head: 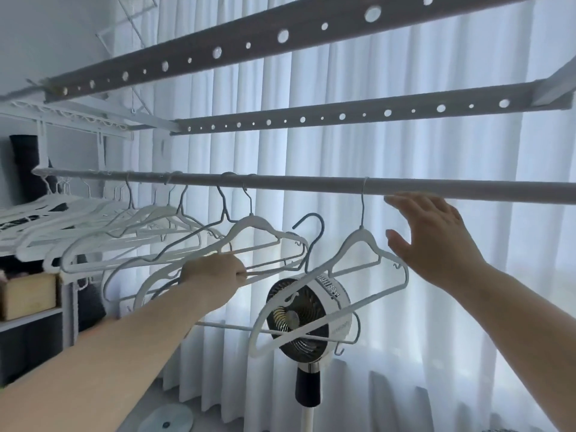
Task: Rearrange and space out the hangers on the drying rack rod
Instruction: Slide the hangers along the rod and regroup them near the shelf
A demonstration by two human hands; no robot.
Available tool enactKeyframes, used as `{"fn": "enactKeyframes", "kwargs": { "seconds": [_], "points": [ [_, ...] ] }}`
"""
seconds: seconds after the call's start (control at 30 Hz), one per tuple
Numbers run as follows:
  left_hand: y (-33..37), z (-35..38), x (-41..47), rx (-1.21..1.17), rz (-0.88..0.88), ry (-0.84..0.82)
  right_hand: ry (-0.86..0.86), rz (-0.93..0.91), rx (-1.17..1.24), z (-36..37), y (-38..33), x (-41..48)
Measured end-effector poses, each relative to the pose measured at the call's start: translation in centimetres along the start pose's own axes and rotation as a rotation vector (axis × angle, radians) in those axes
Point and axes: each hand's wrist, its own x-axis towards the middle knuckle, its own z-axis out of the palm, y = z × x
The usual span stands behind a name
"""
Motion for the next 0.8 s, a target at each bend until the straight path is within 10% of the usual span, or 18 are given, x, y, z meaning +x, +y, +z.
{"fn": "enactKeyframes", "kwargs": {
  "seconds": [0.8],
  "points": [
    [-21.1,-3.0,-19.8,-0.104,-0.026,-0.115,-0.843,-0.233,0.637,1.8,-26.1,-2.4]
  ]
}}
